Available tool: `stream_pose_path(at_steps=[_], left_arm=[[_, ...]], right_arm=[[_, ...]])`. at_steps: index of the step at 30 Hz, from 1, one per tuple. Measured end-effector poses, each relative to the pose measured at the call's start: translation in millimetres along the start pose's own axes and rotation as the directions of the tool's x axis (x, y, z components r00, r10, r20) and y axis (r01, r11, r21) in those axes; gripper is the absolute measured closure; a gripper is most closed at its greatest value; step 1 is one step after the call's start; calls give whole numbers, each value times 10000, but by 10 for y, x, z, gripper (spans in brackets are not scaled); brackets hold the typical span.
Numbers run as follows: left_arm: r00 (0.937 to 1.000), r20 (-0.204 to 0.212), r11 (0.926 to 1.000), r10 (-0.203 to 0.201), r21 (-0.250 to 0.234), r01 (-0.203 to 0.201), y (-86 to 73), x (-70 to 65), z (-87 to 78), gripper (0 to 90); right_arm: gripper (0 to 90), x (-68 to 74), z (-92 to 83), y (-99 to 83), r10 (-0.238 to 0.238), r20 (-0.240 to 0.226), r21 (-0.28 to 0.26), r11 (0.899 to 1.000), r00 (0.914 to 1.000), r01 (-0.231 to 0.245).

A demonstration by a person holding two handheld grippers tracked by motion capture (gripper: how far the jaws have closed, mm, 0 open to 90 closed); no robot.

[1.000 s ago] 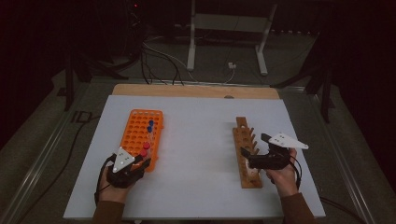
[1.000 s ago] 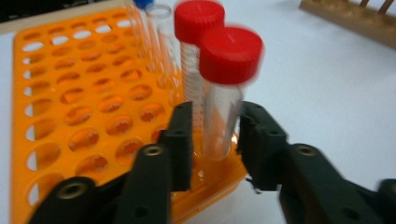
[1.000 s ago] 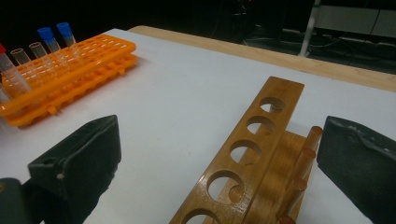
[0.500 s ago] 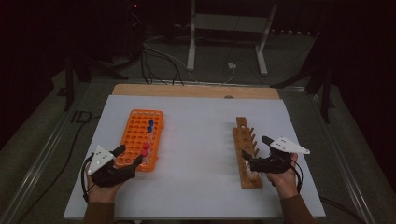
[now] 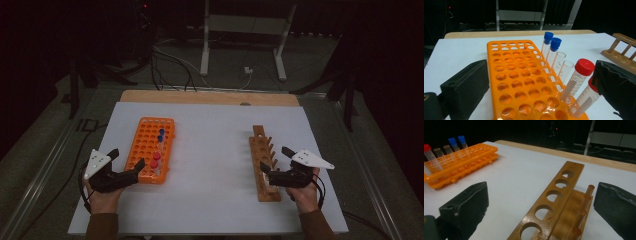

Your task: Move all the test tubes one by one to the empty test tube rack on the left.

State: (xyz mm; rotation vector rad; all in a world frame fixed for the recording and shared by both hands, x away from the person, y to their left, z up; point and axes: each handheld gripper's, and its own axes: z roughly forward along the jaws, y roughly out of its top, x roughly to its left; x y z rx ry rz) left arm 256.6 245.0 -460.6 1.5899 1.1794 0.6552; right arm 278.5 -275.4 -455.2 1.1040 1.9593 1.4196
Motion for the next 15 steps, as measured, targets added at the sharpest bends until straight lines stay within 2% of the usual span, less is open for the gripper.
stream_pose_path(at_steps=[5,15], left_arm=[[9997,-12,9996,231,143,-231,-14,-13,21,4],[9998,-74,9995,174,266,-172,-47,-18,39,5]], right_arm=[[2,-5,11,-8,-39,0,-99,9999,10000,39],[2,2,18,-20,15,-51,-100,9999,10000,-15]])
